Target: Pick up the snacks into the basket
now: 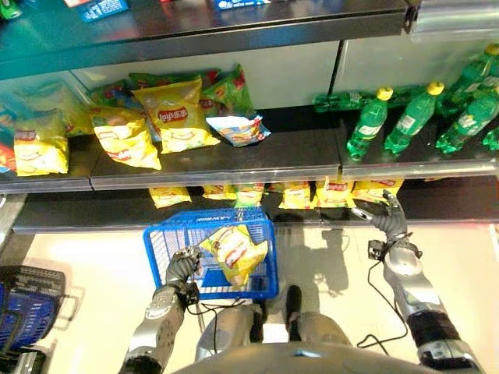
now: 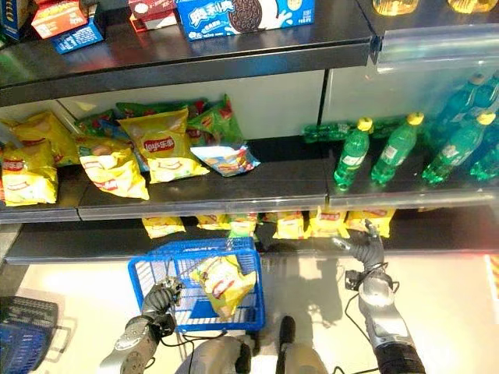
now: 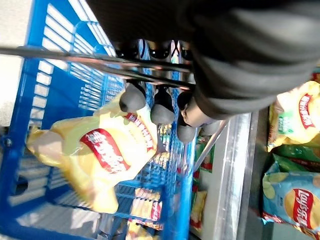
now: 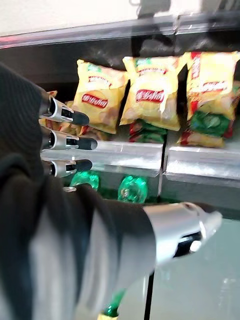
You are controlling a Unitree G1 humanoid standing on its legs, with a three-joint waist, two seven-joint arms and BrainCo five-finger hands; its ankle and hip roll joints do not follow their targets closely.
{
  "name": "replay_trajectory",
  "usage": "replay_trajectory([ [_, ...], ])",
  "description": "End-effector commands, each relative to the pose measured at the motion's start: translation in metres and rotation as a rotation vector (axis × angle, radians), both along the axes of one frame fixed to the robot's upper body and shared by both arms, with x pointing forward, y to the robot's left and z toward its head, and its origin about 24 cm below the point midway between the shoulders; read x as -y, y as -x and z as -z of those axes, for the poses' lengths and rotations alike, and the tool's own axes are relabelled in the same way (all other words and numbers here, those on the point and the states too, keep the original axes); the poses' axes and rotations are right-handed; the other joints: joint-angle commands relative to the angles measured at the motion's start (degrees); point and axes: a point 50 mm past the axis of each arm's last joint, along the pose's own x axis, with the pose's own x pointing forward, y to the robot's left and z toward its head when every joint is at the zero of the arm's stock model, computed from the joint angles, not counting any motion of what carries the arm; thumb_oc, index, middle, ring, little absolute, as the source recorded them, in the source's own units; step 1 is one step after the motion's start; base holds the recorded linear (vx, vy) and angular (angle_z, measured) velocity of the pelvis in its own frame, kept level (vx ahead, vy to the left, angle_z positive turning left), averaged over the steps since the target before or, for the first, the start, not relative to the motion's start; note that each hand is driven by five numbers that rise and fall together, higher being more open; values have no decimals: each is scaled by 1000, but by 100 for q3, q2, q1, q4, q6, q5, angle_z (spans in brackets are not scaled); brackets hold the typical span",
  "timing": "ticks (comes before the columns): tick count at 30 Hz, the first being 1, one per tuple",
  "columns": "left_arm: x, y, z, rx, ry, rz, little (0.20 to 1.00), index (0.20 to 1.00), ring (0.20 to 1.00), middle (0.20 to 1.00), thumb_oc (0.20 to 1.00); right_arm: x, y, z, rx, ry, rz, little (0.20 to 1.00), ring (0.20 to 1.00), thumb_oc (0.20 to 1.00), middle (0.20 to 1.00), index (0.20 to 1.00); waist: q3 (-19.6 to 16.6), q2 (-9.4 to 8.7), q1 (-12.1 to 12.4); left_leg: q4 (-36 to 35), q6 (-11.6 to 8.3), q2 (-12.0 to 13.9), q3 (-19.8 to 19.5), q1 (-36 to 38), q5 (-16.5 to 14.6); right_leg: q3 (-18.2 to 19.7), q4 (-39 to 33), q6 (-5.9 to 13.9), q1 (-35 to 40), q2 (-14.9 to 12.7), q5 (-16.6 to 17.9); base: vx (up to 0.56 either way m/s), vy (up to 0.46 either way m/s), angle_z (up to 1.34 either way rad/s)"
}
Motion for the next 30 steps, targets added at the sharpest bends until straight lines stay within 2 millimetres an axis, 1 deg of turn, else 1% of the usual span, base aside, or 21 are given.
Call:
replay_trajectory([
  [1,-15,-27,-48,254,-45,-19,200,200,200,200,200,-3,-15,-29,134,43,-44,1000,1000,1000,1000,1000,-130,-141,53,138,233,-39,154,-132,173,-430,1036,933,375,-356,-520,87,-34,-65],
  [2,-25,-29,-54,273,-75,-36,200,200,200,200,200,-11,-17,-29,142,36,-73,1000,1000,1000,1000,1000,38,-249,-21,63,344,70,249,70,91,-627,2300,1490,-326,-583,-77,78,-48,-58],
  [3,-29,-32,-58,287,-97,-32,200,200,200,200,200,-14,-19,-31,143,45,-92,1000,1000,1000,1000,1000,169,-228,-110,107,395,152,223,178,72,-496,3027,1741,-670,-654,144,75,-48,-52],
  [4,-29,-33,-59,287,-97,-32,200,200,200,200,200,-14,-19,-31,143,45,-92,1000,1000,1000,1000,1000,167,-233,-106,114,397,147,229,168,69,-488,3052,1742,-691,-661,135,86,-44,-42],
  [5,-29,-35,-59,285,-105,-33,200,200,200,200,200,-13,-19,-32,146,46,-85,1000,1000,1000,1000,1000,226,-209,-119,120,410,173,149,223,50,-400,3210,1638,-821,-630,101,105,-57,22],
  [6,-30,-35,-60,292,-105,-40,200,200,200,200,200,-12,-19,-32,149,46,-76,1000,1000,1000,1000,1000,237,-194,-111,83,391,181,103,284,48,-444,3039,1549,-785,-858,39,194,-106,37],
  [7,-29,-36,-61,302,-96,-45,200,200,200,200,200,-10,-17,-32,152,39,-61,1000,1000,1000,1000,1000,214,-132,-75,8,312,253,79,351,24,-527,2633,1415,-686,-1305,-71,216,-149,42],
  [8,-27,-35,-61,303,-84,-41,200,200,200,200,200,-9,-16,-31,149,36,-55,1000,1000,1000,1000,1000,179,-67,-47,-34,227,349,1,373,28,-625,2249,1292,-545,-1571,-50,221,-234,22],
  [9,-24,-36,-61,302,-79,-29,200,200,200,200,200,-8,-16,-31,147,32,-47,1000,1000,1000,1000,1000,170,-86,-63,-41,166,355,-109,409,-28,-404,1681,1256,-476,-1679,8,235,-322,27],
  [11,-23,-37,-60,296,-84,-11,200,200,200,200,200,-6,-14,-31,150,30,-29,1000,1000,1000,1000,1000,125,-155,-204,-18,55,354,-358,489,-118,655,602,1324,-367,-1476,135,225,-340,38],
  [13,-22,-38,-60,293,-91,-5,200,200,200,200,200,-6,-12,-33,161,35,-27,1000,1000,1000,1000,1000,128,-191,-241,60,-8,394,-538,473,-194,1224,560,1413,-510,-1366,222,187,-375,79],
  [14,-25,-35,-59,290,-97,-17,200,200,200,200,200,-7,-11,-33,158,44,-52,1000,1000,1000,1000,1000,117,-232,-183,140,-121,502,-586,535,-256,919,564,1398,-513,-1326,141,169,-346,100],
  [15,-25,-35,-59,289,-97,-17,200,200,200,200,200,-7,-11,-33,158,44,-52,1000,1000,1000,1000,1000,117,-227,-202,145,-124,504,-606,533,-258,898,564,1396,-502,-1326,136,130,-528,108],
  [16,-24,-35,-59,292,-96,-21,200,200,200,200,200,-6,-10,-35,159,59,-64,1000,1000,1000,1000,1000,171,-158,-222,116,-246,726,-793,453,-85,825,759,1273,-549,-1096,-46,9,-298,71],
  [20,-19,-34,-59,298,-68,-20,200,200,200,200,200,-5,-7,-37,162,76,-88,1000,1000,1000,1000,1000,221,-19,-300,96,-335,887,-1197,219,109,427,713,1039,-496,-849,-259,-30,-344,89],
  [21,-15,-38,-60,300,-58,-8,200,200,200,200,200,-1,-5,-40,171,88,-84,1000,1000,1000,1000,1000,312,9,-419,438,-260,774,-853,44,-27,151,727,1001,-475,-912,-282,-80,-195,52],
  [22,-15,-38,-60,301,-58,-8,200,200,200,200,200,-1,-5,-40,172,88,-84,1000,1000,1000,1000,1000,299,8,-425,442,-258,769,-859,15,-12,146,714,1001,-493,-915,-262,-118,-160,81],
  [24,-14,-42,-63,318,-54,6,200,200,200,200,200,-5,-7,-43,189,88,-100,1000,1000,1000,1000,1000,309,-23,-528,739,-110,665,-182,68,-396,-43,710,944,-565,-951,-291,-124,-95,71],
  [25,-14,-44,-64,322,-58,10,200,200,200,200,200,-10,-7,-43,191,79,-114,1000,1000,1000,1000,1000,263,3,-537,598,-80,576,-58,88,-387,-69,673,927,-626,-885,-260,-85,-67,25],
  [26,-14,-43,-63,318,-62,11,200,200,200,200,200,-13,-6,-43,197,66,-122,1000,1000,1000,1000,1000,219,50,-570,288,-77,669,188,154,-240,-122,644,919,-634,-828,-256,-62,-48,23],
  [30,-12,-44,-64,317,-76,26,200,200,200,200,200,-16,-2,-40,194,44,-118,1000,1000,1000,1000,1000,205,7,-582,96,-170,758,55,125,-56,-238,550,950,-650,-910,-149,-25,4,28],
])
